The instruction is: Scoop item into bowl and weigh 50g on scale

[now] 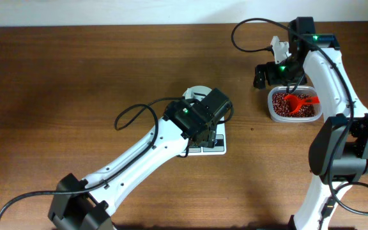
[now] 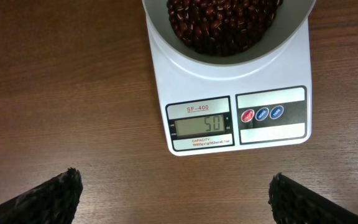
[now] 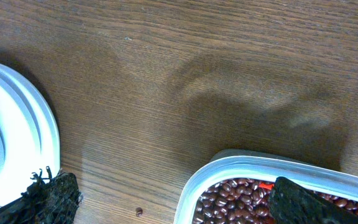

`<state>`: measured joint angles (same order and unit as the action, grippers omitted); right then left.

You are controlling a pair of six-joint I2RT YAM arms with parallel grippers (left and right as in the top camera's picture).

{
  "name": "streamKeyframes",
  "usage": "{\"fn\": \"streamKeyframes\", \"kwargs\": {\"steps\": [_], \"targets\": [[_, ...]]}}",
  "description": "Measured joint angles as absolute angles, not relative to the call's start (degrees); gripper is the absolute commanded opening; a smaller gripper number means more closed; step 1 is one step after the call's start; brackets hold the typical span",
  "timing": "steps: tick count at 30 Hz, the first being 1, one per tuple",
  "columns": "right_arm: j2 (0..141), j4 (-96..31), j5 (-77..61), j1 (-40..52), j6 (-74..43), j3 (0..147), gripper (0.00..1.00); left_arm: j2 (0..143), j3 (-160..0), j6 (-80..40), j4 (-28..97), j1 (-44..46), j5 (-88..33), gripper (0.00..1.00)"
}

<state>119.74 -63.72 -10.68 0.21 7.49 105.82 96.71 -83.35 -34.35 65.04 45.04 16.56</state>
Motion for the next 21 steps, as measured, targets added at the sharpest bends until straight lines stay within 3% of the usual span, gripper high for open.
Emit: {"fn": "streamKeyframes", "kwargs": {"steps": [18,21], "targets": [[119.6,-63.7,-10.7,0.3,7.5,105.8,0.99,96.7,-83.4,-34.4,65.0,45.0,16.6,0.99],[114.3,-63.8,-10.7,2.6,7.5,105.7,0.99,96.7,-83.4,-34.3,65.0,45.0,16.6,0.99]]}}
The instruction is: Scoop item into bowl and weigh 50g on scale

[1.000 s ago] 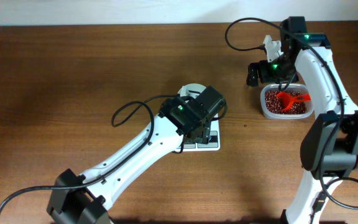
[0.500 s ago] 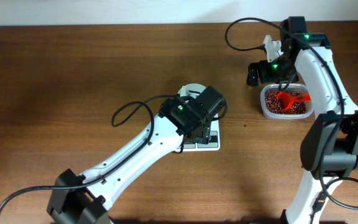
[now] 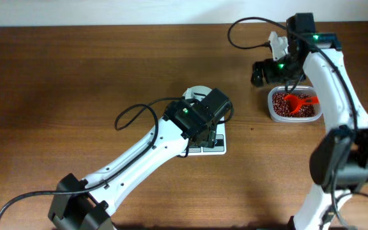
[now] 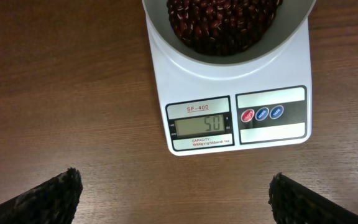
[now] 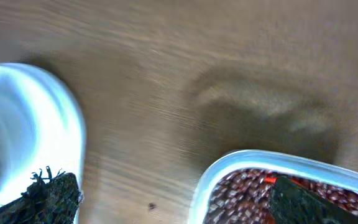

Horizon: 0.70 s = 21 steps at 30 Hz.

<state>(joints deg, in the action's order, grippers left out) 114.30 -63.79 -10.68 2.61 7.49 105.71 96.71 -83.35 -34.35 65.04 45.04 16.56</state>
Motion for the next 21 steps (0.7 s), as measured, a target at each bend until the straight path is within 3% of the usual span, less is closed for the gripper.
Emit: {"fn": "streamKeyframes", "kwargs": {"steps": [8,13,21], "targets": [[89.0,-63.7,-9.5,6.4,9.7,105.7,0.99,96.7,-83.4,-34.3,65.1,45.0,16.6,0.99],[87.6,-61.5,-8.4,6.4,17.1,100.4,0.99,96.7,-83.4,-34.3,65.0,45.0,16.6,0.99],[88.0,-39.6,-10.7,6.4,18.5,75.6,0.99,96.7,-83.4,-34.3,65.0,45.0,16.6,0.99]]}}
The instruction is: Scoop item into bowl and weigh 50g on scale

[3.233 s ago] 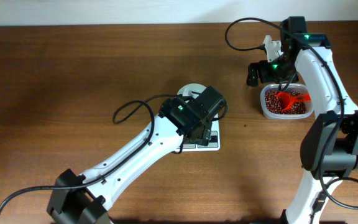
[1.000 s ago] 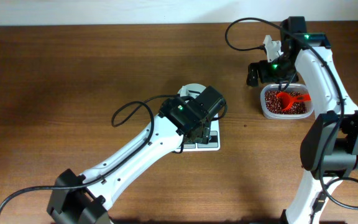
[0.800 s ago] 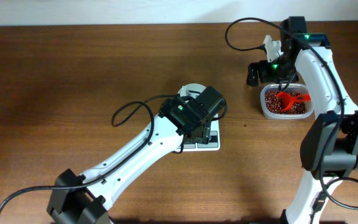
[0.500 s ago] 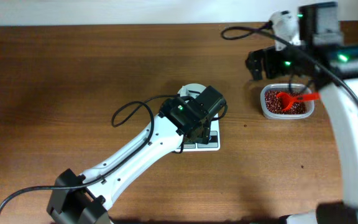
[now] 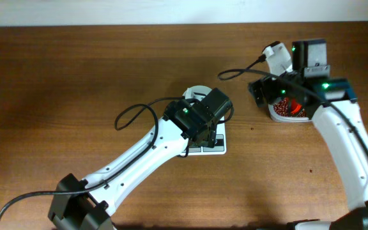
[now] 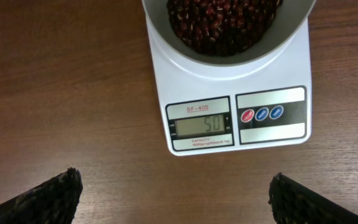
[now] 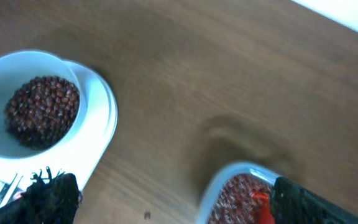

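A white kitchen scale [image 6: 238,118] carries a white bowl of red beans [image 6: 224,22]; its display [image 6: 199,126] reads 50. My left gripper [image 6: 173,194] hangs open over bare wood in front of the scale, holding nothing. A clear tub of red beans [image 7: 232,199] holds a red scoop [image 7: 263,205]. High above the table between bowl and tub, my right gripper [image 7: 166,196] is open and empty. In the overhead view the left arm covers most of the scale [image 5: 217,145], and the right arm partly hides the tub [image 5: 291,110].
One stray bean [image 7: 146,215] lies on the brown wooden table [image 5: 75,76] near the tub. A white wall edge runs along the table's far side [image 5: 139,13]. A black cable loops from the right arm above the table.
My right gripper has risen and pulled back from the tub, so its camera now takes in both bowl and tub. The left arm and the scale's reading of 50 are unchanged.
The right gripper was open low beside the tub, the scoop lying in the beans. Then it had shifted toward the bowl. Now it is higher and farther back. Throughout, the left gripper stayed open in front of the scale, which read 50.
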`<state>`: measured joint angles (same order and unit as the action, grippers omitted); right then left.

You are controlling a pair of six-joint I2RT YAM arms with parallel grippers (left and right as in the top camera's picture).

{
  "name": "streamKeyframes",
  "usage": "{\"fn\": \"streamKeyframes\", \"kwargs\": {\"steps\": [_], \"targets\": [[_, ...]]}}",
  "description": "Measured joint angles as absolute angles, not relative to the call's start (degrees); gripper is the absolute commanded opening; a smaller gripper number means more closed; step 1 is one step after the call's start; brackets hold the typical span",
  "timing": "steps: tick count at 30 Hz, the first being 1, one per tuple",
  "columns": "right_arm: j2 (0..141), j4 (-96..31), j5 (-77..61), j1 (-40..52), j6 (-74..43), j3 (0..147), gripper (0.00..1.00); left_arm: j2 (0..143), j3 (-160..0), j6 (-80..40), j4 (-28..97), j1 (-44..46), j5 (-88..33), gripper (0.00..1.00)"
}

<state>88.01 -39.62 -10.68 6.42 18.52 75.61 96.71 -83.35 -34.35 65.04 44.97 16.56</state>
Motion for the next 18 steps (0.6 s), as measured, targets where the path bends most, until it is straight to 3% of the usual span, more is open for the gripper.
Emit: {"fn": "streamKeyframes", "kwargs": {"steps": [12,18], "targets": [[78.6,-5.2,-12.6,5.7,12.9,35.5,0.99,96.7,-83.4,-34.4,65.0,45.0,16.6,0.99],[66.1,1.9,-12.8,-3.9,6.1,19.3,0.99,96.7,-83.3,-34.3,65.0,45.0,16.6,0.99]]}}
